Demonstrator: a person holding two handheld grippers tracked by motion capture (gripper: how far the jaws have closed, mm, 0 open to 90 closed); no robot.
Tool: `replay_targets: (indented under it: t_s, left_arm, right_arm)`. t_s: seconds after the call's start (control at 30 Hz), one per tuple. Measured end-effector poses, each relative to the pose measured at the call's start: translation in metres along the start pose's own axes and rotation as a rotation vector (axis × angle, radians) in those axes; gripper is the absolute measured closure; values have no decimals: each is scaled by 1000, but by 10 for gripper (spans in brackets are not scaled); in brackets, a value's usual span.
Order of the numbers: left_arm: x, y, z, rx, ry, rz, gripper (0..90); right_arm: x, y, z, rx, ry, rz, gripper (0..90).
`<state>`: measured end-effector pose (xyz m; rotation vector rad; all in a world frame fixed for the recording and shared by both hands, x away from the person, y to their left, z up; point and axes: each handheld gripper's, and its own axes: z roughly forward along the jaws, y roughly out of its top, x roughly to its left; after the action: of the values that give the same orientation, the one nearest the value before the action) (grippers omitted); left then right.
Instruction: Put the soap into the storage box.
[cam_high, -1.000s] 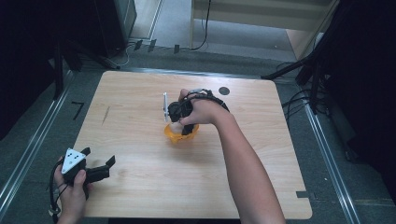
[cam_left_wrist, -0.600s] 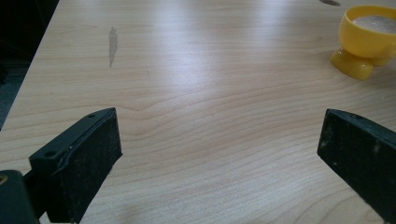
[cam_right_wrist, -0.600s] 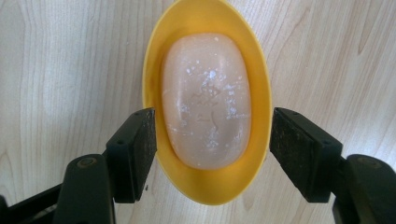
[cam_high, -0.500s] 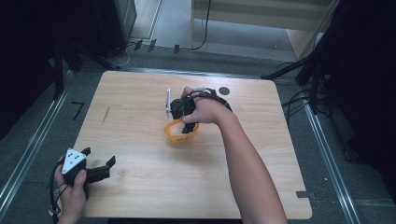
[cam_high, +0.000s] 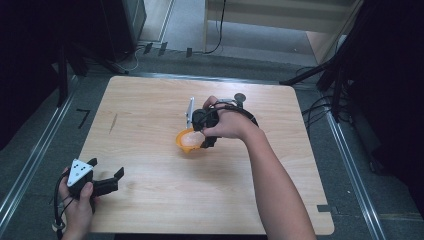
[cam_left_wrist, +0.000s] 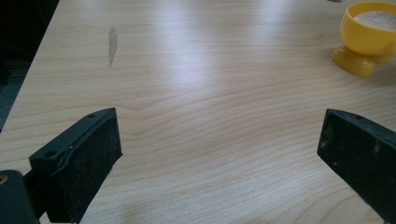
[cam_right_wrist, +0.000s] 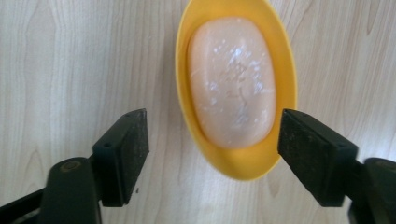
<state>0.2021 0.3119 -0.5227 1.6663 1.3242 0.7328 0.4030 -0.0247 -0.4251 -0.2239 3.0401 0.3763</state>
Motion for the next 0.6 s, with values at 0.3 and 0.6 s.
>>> replay_targets:
  t_s: [0.3, 0.6]
  left_arm:
    - [-1, 0, 0, 3, 4, 5, 1]
    - [-1, 0, 1, 7, 2, 4, 1]
  right_arm:
    - [17, -24, 2, -25, -1, 64, 75]
    - [32, -45, 0, -71, -29, 125, 26]
